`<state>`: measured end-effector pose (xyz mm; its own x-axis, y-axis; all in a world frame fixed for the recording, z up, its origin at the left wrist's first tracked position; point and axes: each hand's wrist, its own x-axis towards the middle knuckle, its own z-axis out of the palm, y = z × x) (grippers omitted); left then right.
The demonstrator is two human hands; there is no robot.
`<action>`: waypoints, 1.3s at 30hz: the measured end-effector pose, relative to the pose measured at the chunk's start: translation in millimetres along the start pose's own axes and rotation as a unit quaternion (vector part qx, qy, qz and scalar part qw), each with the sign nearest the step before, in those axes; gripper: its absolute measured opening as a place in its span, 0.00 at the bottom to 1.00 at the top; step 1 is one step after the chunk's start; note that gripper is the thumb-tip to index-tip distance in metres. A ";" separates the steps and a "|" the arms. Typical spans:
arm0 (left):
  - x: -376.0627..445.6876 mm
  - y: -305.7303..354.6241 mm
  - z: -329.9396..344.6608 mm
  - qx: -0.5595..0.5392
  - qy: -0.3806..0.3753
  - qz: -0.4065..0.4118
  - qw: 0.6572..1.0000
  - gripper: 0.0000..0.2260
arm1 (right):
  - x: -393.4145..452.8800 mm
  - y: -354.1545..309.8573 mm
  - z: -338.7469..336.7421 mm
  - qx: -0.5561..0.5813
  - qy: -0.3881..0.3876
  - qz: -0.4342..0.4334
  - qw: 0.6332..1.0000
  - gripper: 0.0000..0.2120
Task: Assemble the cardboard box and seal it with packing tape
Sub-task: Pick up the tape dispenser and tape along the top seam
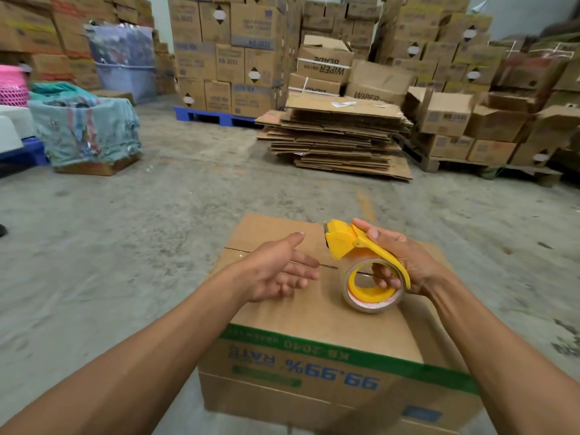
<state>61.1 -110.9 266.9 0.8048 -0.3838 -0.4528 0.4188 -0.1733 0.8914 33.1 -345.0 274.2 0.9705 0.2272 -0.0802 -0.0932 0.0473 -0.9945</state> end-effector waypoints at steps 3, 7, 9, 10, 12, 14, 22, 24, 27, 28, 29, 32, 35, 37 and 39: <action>2.2 2.8 2.9 -0.075 -0.038 -0.036 0.996 0.21 | -0.7 -0.5 0.8 -0.002 -0.009 0.005 1.000 0.33; 1.6 4.6 5.1 -0.141 -0.048 -0.046 0.988 0.07 | -0.8 0.7 -0.3 0.005 -0.012 0.003 1.000 0.33; 2.0 4.3 5.1 -0.173 -0.054 -0.045 0.982 0.04 | -0.8 1.1 -0.8 0.009 -0.015 0.005 1.000 0.33; 2.3 3.9 4.7 -0.187 -0.056 -0.047 0.980 0.03 | -0.5 1.2 -1.0 0.011 -0.016 0.005 1.000 0.33; 2.6 3.6 3.9 -0.213 -0.063 -0.051 0.974 0.03 | -0.2 1.0 -0.9 0.008 -0.017 0.005 1.000 0.34; 2.2 3.5 3.0 -0.229 -0.075 -0.055 0.969 0.02 | 0.3 0.3 -0.5 0.004 -0.017 0.006 1.000 0.34; 5.4 3.5 1.4 -0.242 -0.072 -0.052 0.966 0.02 | -0.2 -2.0 -2.2 -0.012 -0.023 0.014 1.000 0.35; 6.5 6.2 -1.1 -0.228 -0.058 -0.052 0.971 0.03 | -0.1 -5.6 -1.1 -0.039 -0.033 0.012 0.999 0.38; 6.5 11.8 -12.0 -0.188 -0.034 -0.048 0.980 0.07 | 2.0 -14.1 6.3 -0.094 -0.057 0.016 0.994 0.28; 5.7 13.5 -19.5 -0.180 -0.023 -0.045 0.982 0.08 | 2.4 -16.5 7.7 -0.105 -0.061 0.021 0.992 0.25; 4.3 14.1 -30.5 -0.180 -0.005 -0.042 0.983 0.08 | 1.9 -18.7 8.3 -0.114 -0.068 0.026 0.991 0.24; -4.4 11.8 -72.8 -0.178 0.046 -0.034 0.982 0.06 | -2.8 -22.6 2.6 -0.135 -0.092 0.040 0.986 0.22; -11.5 8.5 -96.3 -0.118 0.070 -0.044 0.990 0.05 | -4.2 -26.2 0.5 -0.138 -0.144 0.056 0.978 0.29; -8.7 10.7 -98.5 -0.092 0.088 -0.036 0.991 0.05 | -1.7 -28.5 5.1 -0.136 -0.184 0.070 0.971 0.34; -5.1 15.9 -98.8 -0.069 0.107 -0.019 0.992 0.05 | -0.8 -32.1 12.4 -0.158 -0.204 0.081 0.963 0.33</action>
<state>105.3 -22.1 281.3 0.8520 -0.1759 -0.4930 0.4922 -0.0516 0.8690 32.6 -334.7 307.0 0.7756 0.5724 -0.2662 -0.1009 -0.3038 -0.9474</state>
